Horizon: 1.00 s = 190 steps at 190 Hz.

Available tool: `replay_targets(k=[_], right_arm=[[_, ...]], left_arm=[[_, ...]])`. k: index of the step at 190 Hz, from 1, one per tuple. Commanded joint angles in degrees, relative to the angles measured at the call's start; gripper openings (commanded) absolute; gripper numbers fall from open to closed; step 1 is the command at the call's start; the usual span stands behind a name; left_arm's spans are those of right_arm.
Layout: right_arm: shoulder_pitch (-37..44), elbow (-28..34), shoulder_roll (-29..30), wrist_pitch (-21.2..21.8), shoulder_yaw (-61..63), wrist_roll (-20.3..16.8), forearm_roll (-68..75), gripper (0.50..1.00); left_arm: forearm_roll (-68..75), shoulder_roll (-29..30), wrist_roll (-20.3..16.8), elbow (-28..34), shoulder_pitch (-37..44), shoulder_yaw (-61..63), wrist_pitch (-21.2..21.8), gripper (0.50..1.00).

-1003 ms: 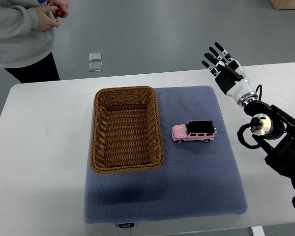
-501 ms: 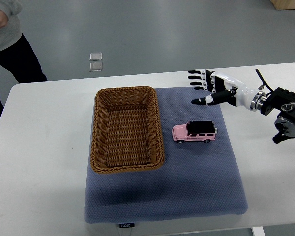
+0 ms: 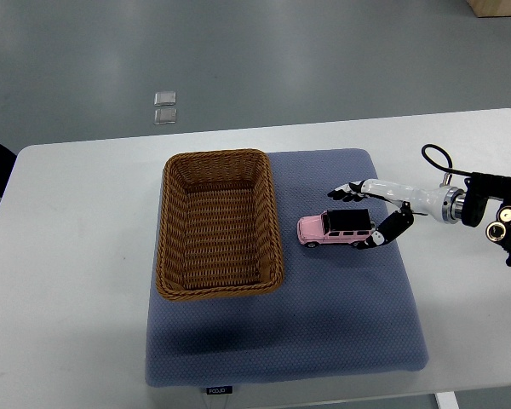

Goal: Place pink car in brown basket
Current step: 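Close the right hand around the pink car and lift it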

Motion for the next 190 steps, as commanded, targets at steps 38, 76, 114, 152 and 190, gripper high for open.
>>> replay_targets(k=[38, 76, 114, 152, 190], right_arm=[[-0.6, -1.6, 2.9, -3.7, -1.1, 0.1, -0.1, 0.903], [-1.1, -3.4, 5.1, -4.8, -1.4, 0.1, -0.1, 0.858], [-1.1, -4.5, 5.3, -6.6, -2.9, 0.4, -1.0, 0.742], [-0.8, -4.6, 4.9, -6.8, -2.9, 0.7, -1.3, 0.5], [0.9, -3.9, 1.7, -6.7, -2.7, 1.0, -0.9, 0.5]], left_arm=[[0.0, 0.0, 0.0, 0.0, 0.0, 0.0, 0.0, 1.0], [0.0, 0.0, 0.0, 0.1, 0.0, 0.0, 0.0, 1.0], [0.0, 0.0, 0.0, 0.1, 0.0, 0.0, 0.0, 1.0], [0.0, 0.0, 0.0, 0.1, 0.0, -0.1, 0.0, 1.0], [0.0, 0.0, 0.0, 0.1, 0.0, -0.1, 0.0, 1.0]])
